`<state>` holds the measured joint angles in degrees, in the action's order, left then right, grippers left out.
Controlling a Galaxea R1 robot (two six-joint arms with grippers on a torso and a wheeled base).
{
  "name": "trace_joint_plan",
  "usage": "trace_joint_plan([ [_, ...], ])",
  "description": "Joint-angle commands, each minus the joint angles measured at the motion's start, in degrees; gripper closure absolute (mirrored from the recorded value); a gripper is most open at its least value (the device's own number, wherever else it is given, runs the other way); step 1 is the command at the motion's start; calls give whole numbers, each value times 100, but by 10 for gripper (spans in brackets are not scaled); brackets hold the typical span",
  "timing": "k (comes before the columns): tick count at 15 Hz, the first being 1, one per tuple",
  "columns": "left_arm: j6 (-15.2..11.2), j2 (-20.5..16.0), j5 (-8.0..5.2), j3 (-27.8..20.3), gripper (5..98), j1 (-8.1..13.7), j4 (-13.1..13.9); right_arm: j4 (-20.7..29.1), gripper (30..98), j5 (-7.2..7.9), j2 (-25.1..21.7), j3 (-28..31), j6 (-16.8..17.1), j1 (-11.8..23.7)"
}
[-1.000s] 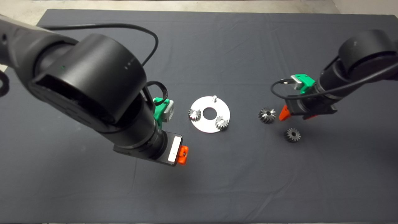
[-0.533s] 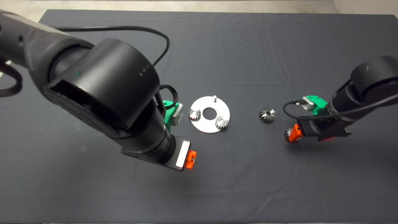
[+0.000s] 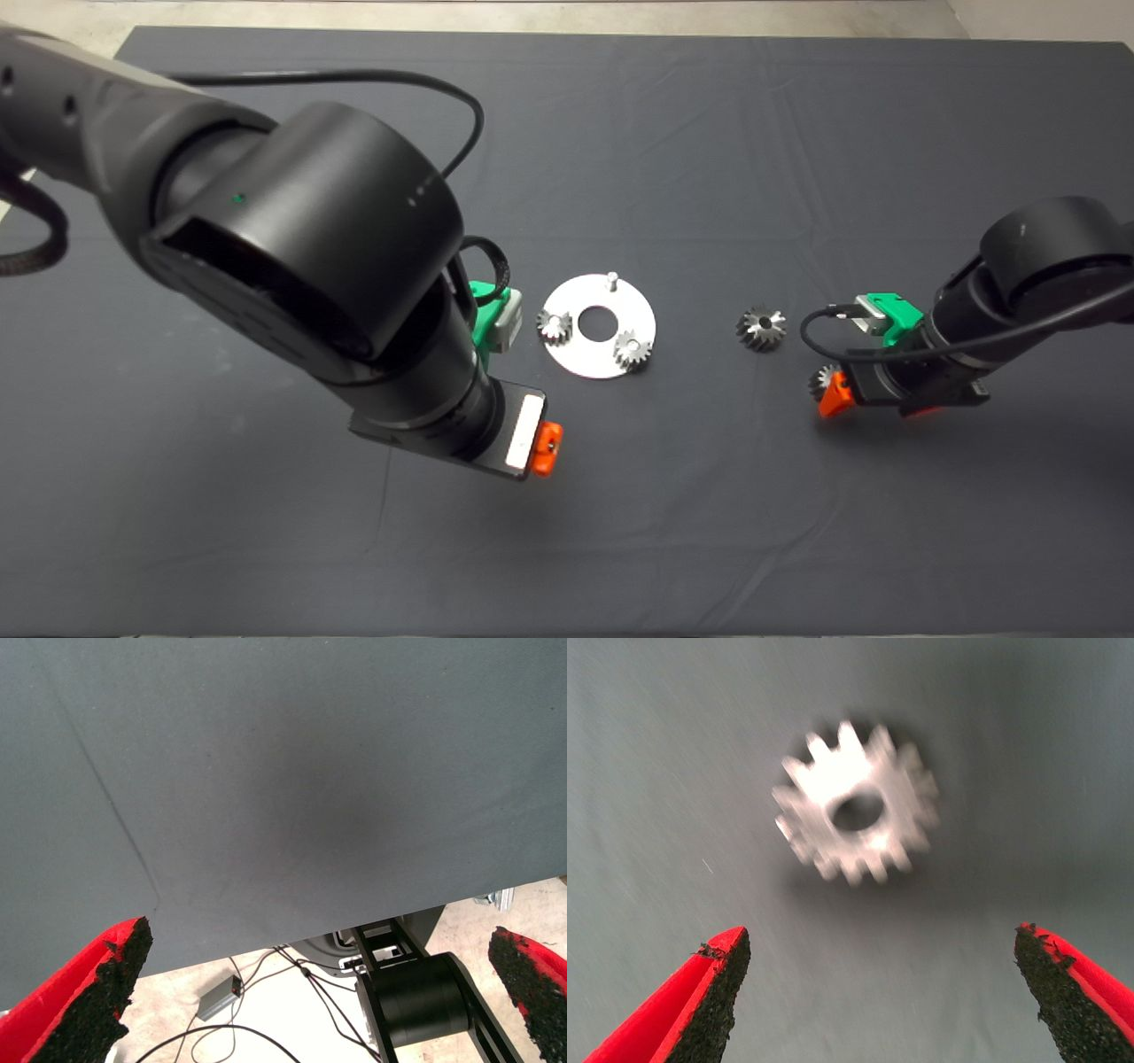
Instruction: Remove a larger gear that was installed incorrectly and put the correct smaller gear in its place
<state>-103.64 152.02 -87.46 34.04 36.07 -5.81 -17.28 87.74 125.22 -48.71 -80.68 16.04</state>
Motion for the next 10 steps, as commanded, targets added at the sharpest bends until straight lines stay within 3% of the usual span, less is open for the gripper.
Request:
trace_joint_plan([
  [1, -23, 35, -351, -4, 60, 69, -16, -733, 496, 560, 225, 12, -10, 66],
  [6, -15, 52, -351, 58, 60, 67, -25, -1254, 496, 560, 315, 21, 35, 48],
  [10, -15, 61, -351, 68, 60, 67, -25, -1383, 496, 560, 306, -102, 61, -119],
])
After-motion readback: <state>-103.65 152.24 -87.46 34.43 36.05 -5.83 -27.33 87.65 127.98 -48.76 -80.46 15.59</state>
